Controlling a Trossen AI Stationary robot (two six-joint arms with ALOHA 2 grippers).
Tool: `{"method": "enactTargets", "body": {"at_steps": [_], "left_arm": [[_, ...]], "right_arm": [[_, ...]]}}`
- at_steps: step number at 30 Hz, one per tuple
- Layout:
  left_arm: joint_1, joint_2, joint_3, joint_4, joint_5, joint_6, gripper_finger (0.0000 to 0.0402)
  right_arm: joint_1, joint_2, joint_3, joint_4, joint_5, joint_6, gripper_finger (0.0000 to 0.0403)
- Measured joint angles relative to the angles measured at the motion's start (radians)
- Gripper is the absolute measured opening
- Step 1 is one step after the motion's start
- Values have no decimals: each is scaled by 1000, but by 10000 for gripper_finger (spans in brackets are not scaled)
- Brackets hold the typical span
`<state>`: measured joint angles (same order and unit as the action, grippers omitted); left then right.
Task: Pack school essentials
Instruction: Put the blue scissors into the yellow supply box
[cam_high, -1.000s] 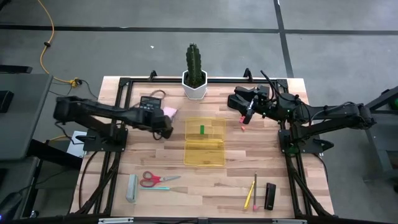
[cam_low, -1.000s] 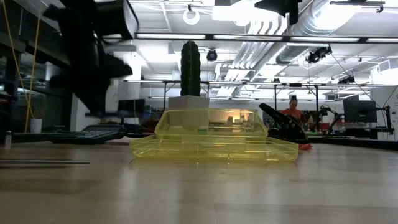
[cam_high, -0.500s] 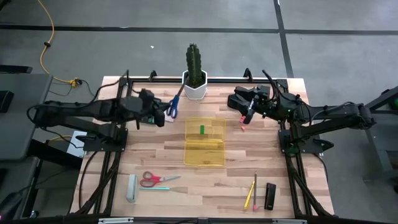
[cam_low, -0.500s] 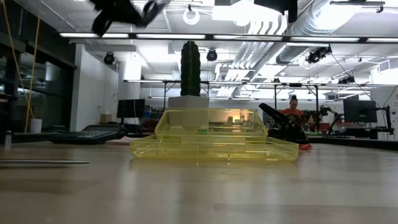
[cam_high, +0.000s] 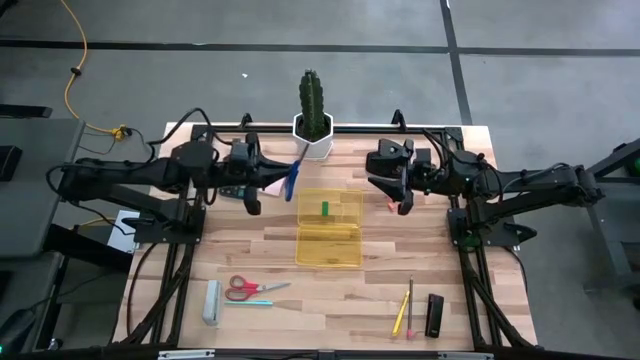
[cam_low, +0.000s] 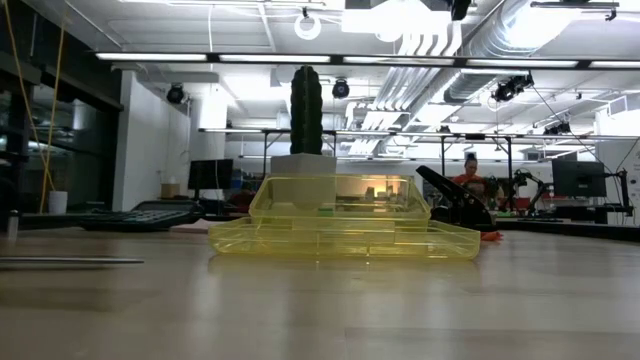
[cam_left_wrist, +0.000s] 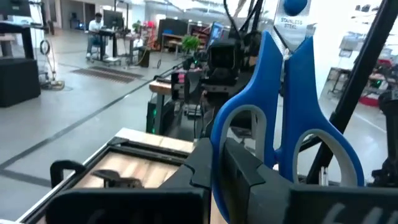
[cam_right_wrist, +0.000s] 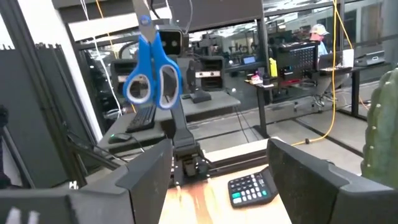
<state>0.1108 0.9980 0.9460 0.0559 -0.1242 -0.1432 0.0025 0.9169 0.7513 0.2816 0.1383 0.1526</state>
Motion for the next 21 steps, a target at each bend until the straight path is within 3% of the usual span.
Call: {"method": "enactTargets", "body": {"at_steps": [6,11,21], "left_arm": [[-1,13,0,2,-2,-10,1],[-1,85,1,-83,-69,-22,0],[1,422,123,-524,-76,18,0]], "right_arm": [[0,0,0,0,0,3,254],[0,0,0,27,1,3,254],[-3,-3,0,153,32,-76,254]]}}
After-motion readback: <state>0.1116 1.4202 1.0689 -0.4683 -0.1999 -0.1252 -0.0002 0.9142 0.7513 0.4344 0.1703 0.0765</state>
